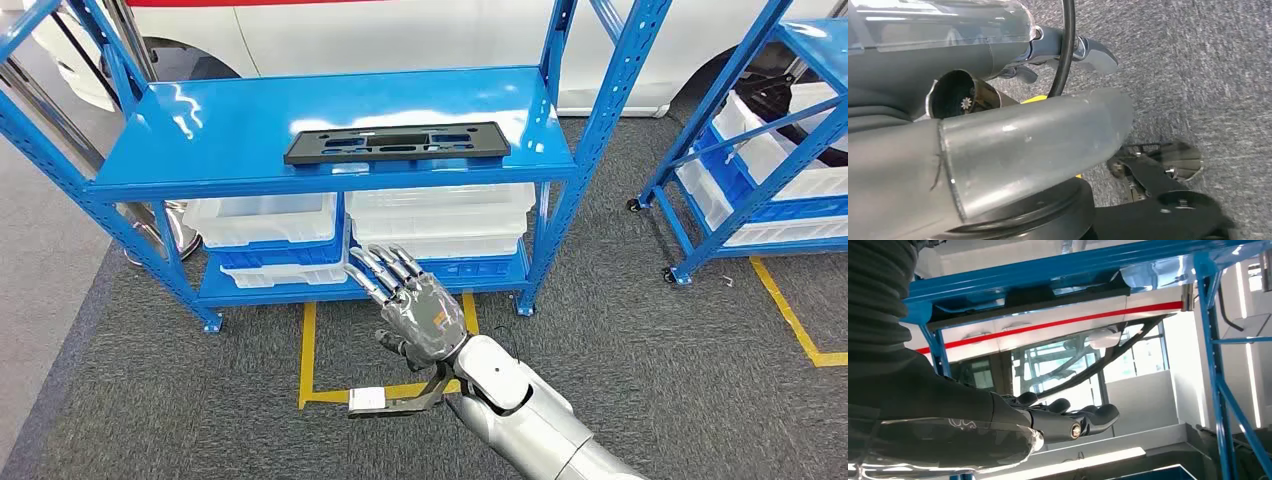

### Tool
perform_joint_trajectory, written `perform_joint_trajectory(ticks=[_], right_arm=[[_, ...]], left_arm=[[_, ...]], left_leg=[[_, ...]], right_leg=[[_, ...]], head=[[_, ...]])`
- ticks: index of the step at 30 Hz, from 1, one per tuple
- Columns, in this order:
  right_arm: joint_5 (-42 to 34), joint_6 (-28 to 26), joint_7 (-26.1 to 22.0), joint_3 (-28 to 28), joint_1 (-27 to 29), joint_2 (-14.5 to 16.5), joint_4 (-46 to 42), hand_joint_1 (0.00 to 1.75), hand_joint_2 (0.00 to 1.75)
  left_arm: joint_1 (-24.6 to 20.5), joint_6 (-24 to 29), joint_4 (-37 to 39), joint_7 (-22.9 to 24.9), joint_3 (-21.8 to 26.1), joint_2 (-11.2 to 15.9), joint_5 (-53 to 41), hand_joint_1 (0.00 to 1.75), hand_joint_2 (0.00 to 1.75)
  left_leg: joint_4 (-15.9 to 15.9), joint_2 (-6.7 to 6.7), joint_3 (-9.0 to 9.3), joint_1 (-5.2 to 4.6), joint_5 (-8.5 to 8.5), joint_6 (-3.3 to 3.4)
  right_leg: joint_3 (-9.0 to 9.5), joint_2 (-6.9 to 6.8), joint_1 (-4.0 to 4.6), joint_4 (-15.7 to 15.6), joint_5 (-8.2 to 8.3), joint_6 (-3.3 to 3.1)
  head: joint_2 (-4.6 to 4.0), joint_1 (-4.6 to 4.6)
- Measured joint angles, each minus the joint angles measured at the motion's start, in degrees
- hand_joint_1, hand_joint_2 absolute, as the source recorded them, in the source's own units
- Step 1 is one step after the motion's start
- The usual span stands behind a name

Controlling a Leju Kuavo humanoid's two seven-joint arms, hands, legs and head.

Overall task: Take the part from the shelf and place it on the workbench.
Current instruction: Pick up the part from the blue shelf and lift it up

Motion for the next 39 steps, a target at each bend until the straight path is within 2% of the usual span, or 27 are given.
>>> perform_joint_trajectory(ticks=[3,4,6,7,8,10,12,14,17,18,19,20,21,22,23,25,27,29,31,32,33,34,35,36,37,38,39], right_arm=[[-0.3,0.1,0.0,0.2,0.1,0.0,0.0,0.00,1.75],[-0.5,0.1,0.1,0.4,0.1,0.0,0.0,0.00,1.31],[-0.9,0.2,0.1,0.5,0.0,0.0,0.0,0.00,0.44],[-1.2,0.2,0.0,0.6,0.0,0.0,0.0,0.00,0.44],[-1.3,0.1,0.0,0.7,-0.1,0.0,0.0,0.00,0.87],[-1.5,0.1,0.0,0.9,-0.1,0.0,0.0,0.00,1.75],[-1.5,0.0,0.0,1.0,-0.2,0.0,0.0,0.00,1.75],[-1.6,0.0,0.0,1.0,-0.4,0.0,0.0,0.00,1.75],[-1.6,0.0,0.0,1.1,-0.3,-0.1,0.0,0.00,1.75],[-1.6,0.0,0.0,1.1,-0.1,-0.2,0.0,0.00,1.75],[-1.7,0.0,0.0,1.1,-0.1,-0.3,0.0,0.00,1.75],[-1.7,0.0,0.0,1.2,0.0,-0.4,0.0,0.00,1.75],[-1.8,0.1,0.0,1.2,0.0,-0.4,0.0,0.00,1.75],[-1.9,0.1,0.0,1.2,-0.1,-0.5,-0.1,0.00,1.75],[-1.9,0.1,0.0,1.2,-0.1,-0.5,-0.1,0.00,1.75],[-1.9,0.1,0.1,1.2,-0.1,-0.6,-0.1,0.00,1.75],[-2.0,0.1,0.1,1.3,-0.1,-0.6,-0.2,0.00,0.87],[-2.1,0.2,0.1,1.3,-0.1,-0.6,-0.3,0.00,0.87],[-2.3,0.5,0.2,1.3,-0.1,-0.6,-0.4,0.00,1.75],[-2.4,0.7,0.3,1.3,0.0,-0.6,-0.3,0.00,1.75],[-2.4,0.7,0.5,1.3,0.1,-0.6,-0.3,0.00,1.75],[-2.4,0.7,0.7,1.3,0.3,-0.7,-0.2,0.00,1.75],[-2.3,0.7,0.9,1.3,0.4,-0.7,-0.1,0.00,1.75],[-2.3,0.7,1.1,1.3,0.4,-0.7,-0.1,0.00,1.75],[-2.3,0.7,1.3,1.3,0.4,-0.7,-0.1,0.00,1.75],[-2.3,0.9,1.5,1.3,0.4,-0.7,-0.1,0.00,1.75],[-2.3,1.1,1.7,1.3,0.4,-0.7,0.0,0.00,1.75]], left_arm=[[0.1,0.1,0.0,0.0,0.0,0.0,0.0,0.00,0.00],[0.2,0.1,0.0,0.0,0.0,0.0,0.0,0.00,0.00],[0.2,0.1,0.0,0.0,0.0,0.0,-0.1,0.00,0.00],[0.1,0.1,0.0,0.0,0.0,0.0,-0.1,0.00,0.00],[0.1,0.2,0.0,0.0,0.0,0.0,-0.2,0.00,0.00],[0.1,0.2,0.1,0.0,0.0,0.0,-0.2,0.00,0.00],[0.1,0.3,0.1,0.0,0.0,0.0,-0.3,0.00,0.00],[0.0,0.3,0.1,0.0,0.0,0.0,-0.4,0.00,0.00],[0.0,0.5,0.1,-0.1,0.0,0.0,-0.5,0.00,0.00],[0.1,0.6,0.1,-0.1,0.0,0.0,-0.6,0.00,0.00],[0.1,0.6,0.1,-0.1,0.1,0.0,-0.6,0.00,0.00],[0.1,0.6,0.1,-0.2,0.1,0.0,-0.6,0.00,0.00],[0.2,0.6,0.1,-0.2,0.1,0.0,-0.6,0.00,0.00],[0.2,0.6,0.1,-0.2,0.1,-0.1,-0.6,0.00,0.00],[0.2,0.6,0.1,-0.2,0.1,-0.2,-0.6,0.00,0.00],[0.1,0.6,0.2,-0.2,0.1,-0.4,-0.6,0.00,0.00],[0.0,0.6,0.2,-0.2,0.1,-0.3,-0.6,0.00,0.00],[0.0,0.6,0.2,-0.3,0.1,-0.3,-0.7,0.00,0.00],[0.0,0.6,0.2,-0.4,0.1,-0.3,-0.7,0.00,0.00],[0.0,0.6,0.2,-0.4,0.1,-0.3,-0.8,0.00,0.00],[0.2,0.6,0.2,-0.4,0.1,-0.2,-0.8,0.00,0.00],[0.3,0.6,0.2,-0.4,0.1,-0.2,-0.8,0.00,0.00],[0.4,0.6,0.2,-0.4,0.1,-0.2,-0.8,0.00,0.00],[0.5,0.7,0.2,-0.4,0.1,-0.1,-0.8,0.00,0.00],[0.6,0.7,0.2,-0.4,0.1,-0.1,-0.8,0.00,0.00],[0.6,0.7,0.2,-0.5,0.1,-0.1,-0.9,0.00,0.00],[0.5,0.7,0.2,-0.5,0.1,0.0,-0.9,0.00,0.00]], left_leg=[[3.7,0.02,-2.35,0.24,-0.14,-0.36],[2.5,0.03,-2.02,0.38,1.25,-0.49],[-4.9,0.04,1.30,0.69,5.49,-0.69],[-8.5,-0.01,3.01,0.68,6.87,-0.65],[-10.8,-0.10,4.11,0.63,7.53,-0.41],[-11.6,-0.29,4.51,0.37,7.32,0.37],[-11.8,-0.33,4.66,0.41,7.34,1.27],[-12.2,-0.30,4.97,0.52,7.29,2.11],[-12.2,-0.26,5.10,0.29,6.96,2.75],[-12.2,-0.27,5.19,0.15,6.85,2.85],[-12.2,-0.30,5.37,-0.01,6.70,2.92],[-12.2,-0.34,5.67,-0.17,6.52,2.94],[-12.2,-0.37,6.01,-0.30,6.31,2.93],[-12.2,-0.38,6.30,-0.45,6.08,2.82],[-12.2,-0.39,6.45,-0.49,5.90,2.63],[-12.3,-0.31,6.55,-0.38,5.62,2.03],[-12.6,-0.20,7.02,-0.36,5.30,1.37],[-10.7,-0.14,6.65,-0.44,4.05,0.82],[-4.3,-0.15,3.37,-0.19,1.55,0.32],[-0.7,-0.13,1.07,-0.04,0.49,0.06],[1.8,-0.11,-0.80,0.08,0.34,-0.16],[2.1,-0.10,-1.75,0.18,1.37,-0.32],[0.4,-0.09,-1.63,0.26,3.48,-0.40],[-3.2,-0.07,-0.51,0.34,6.32,-0.42],[-6.8,-0.06,0.93,0.34,8.35,-0.36],[-9.9,-0.07,2.30,0.26,9.43,-0.12],[-11.8,-0.10,3.20,0.16,9.64,0.24]], right_leg=[[0.03,0.06,-0.07,0.2,-0.25,0.06],[0.13,0.12,-0.14,0.3,-0.43,0.19],[0.49,0.24,-0.34,0.7,-0.98,0.69],[0.57,0.29,-0.30,1.0,-1.30,1.04],[0.58,0.32,-0.24,1.2,-1.51,1.40],[0.56,0.37,-0.02,1.2,-1.64,2.04],[0.68,0.34,-0.12,1.2,-1.89,2.69],[-0.59,0.26,-0.27,4.1,-3.61,3.20],[-6.62,0.22,-0.27,15.0,-7.86,3.45],[-8.14,0.22,-0.25,17.2,-8.02,3.40],[-8.50,0.22,-0.21,17.0,-6.91,3.21],[-7.64,0.22,-0.09,14.5,-4.80,2.85],[-5.92,0.22,0.13,10.4,-2.31,2.30],[-4.09,0.14,0.40,6.4,-0.56,1.62],[-2.71,0.04,0.71,3.4,0.43,1.09],[-1.78,-0.07,1.17,1.2,0.25,0.41],[-1.06,0.04,0.98,0.3,0.24,0.19],[0.39,0.05,0.39,-0.8,0.23,-0.11],[1.48,-0.03,0.17,-1.2,-0.17,-0.32],[1.80,-0.07,0.17,-1.2,-0.50,-0.35],[2.13,-0.04,0.17,-1.1,-0.90,-0.32],[2.52,0.05,0.15,-1.0,-1.35,-0.24],[3.01,0.15,0.11,-0.9,-1.86,-0.12],[3.61,0.23,0.07,-0.7,-2.44,0.07],[4.09,0.28,0.09,-0.6,-3.04,0.34],[4.38,0.30,0.16,-0.5,-3.57,0.69],[4.56,0.29,0.24,-0.5,-3.98,1.02]], head=[[0.00,-0.01],[0.00,-0.02],[0.00,-0.01],[0.00,-0.03],[0.00,-0.04],[0.00,-0.08],[0.00,-0.07],[0.00,-0.04],[0.00,-0.01],[0.00,-0.02],[0.00,-0.02],[0.00,-0.02],[0.00,-0.02],[0.00,-0.05],[0.00,-0.07],[0.00,-0.14],[0.00,-0.16],[0.00,-0.33],[0.00,-0.52],[0.00,-0.57],[0.00,-0.57],[0.00,-0.58],[0.00,-0.59],[0.00,-0.58],[0.00,-0.57],[0.00,-0.58],[0.00,-0.56]])
